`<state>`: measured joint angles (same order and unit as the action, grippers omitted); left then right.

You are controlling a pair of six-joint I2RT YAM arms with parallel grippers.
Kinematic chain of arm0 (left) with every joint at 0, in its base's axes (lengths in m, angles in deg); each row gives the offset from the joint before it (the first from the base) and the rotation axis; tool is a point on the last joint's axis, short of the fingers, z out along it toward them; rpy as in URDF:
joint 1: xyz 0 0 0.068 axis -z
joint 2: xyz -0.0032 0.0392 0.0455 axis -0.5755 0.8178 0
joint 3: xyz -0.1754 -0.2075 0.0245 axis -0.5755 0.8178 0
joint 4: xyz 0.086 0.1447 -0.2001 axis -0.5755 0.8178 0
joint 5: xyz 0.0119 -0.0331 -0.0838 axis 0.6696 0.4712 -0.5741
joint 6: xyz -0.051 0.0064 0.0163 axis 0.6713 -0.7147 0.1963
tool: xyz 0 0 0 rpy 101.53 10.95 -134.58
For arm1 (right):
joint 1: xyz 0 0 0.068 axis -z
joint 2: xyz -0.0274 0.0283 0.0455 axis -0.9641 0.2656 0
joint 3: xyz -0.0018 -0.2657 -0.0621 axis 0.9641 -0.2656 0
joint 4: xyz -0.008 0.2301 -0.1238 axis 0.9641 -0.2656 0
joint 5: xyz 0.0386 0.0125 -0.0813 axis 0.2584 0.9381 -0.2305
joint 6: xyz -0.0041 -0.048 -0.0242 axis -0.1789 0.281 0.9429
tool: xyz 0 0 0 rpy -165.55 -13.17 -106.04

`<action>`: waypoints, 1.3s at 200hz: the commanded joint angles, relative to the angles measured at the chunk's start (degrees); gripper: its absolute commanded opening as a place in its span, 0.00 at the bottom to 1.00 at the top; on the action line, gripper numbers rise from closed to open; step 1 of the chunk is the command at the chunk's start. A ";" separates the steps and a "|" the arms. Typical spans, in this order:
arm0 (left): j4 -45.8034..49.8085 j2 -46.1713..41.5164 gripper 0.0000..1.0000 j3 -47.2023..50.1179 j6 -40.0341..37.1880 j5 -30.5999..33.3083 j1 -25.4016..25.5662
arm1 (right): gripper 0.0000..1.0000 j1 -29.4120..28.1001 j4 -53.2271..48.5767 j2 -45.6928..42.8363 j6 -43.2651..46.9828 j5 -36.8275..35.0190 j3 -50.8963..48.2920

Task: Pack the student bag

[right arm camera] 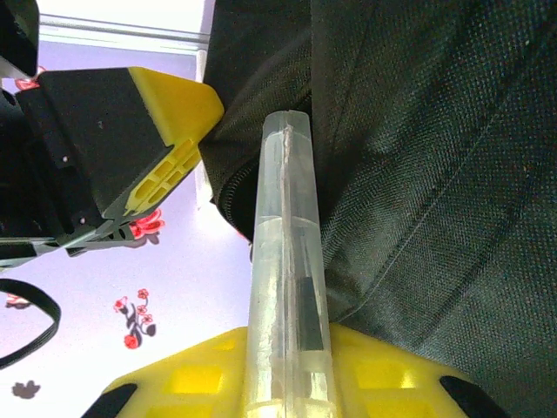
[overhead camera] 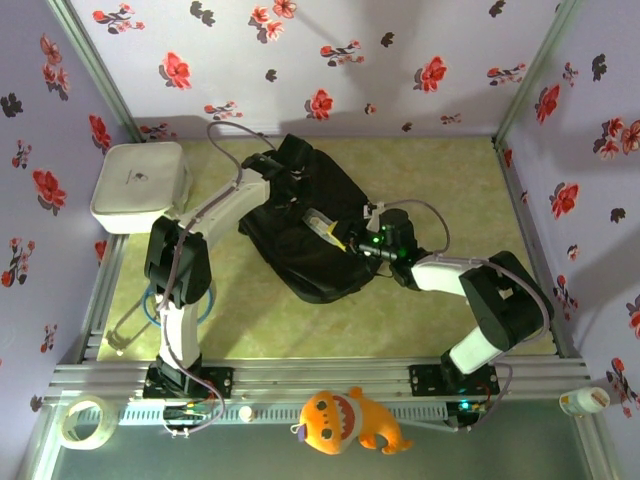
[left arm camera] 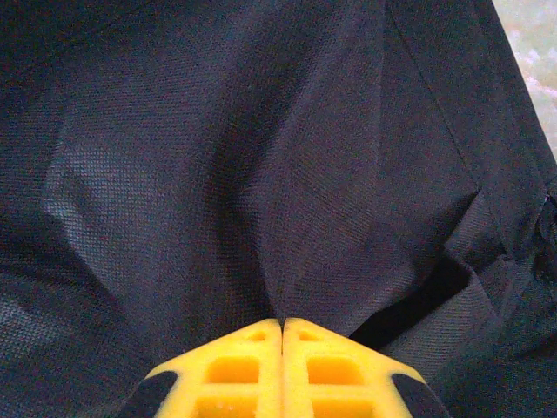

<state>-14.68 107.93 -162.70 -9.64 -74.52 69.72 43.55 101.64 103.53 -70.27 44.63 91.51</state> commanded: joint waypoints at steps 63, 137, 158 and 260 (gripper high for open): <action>-3.77 -2.63 0.00 0.60 2.00 -2.74 -0.74 | 0.19 -1.74 8.09 8.33 -4.34 2.55 5.40; -5.18 -2.69 0.00 2.72 3.39 -7.16 -2.58 | 0.25 -0.01 9.97 19.19 -2.07 -0.44 16.58; -6.89 -2.73 0.00 4.30 4.29 -9.70 -3.78 | 0.35 1.34 10.73 17.56 -3.01 -0.53 13.28; -9.64 -2.67 0.00 6.04 5.16 -15.09 -4.88 | 0.30 1.37 -9.10 3.82 4.43 -0.25 7.45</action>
<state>-21.54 107.54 -157.36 -5.32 -87.70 65.15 45.74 97.05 106.46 -68.96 44.33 95.60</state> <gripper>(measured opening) 0.044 0.329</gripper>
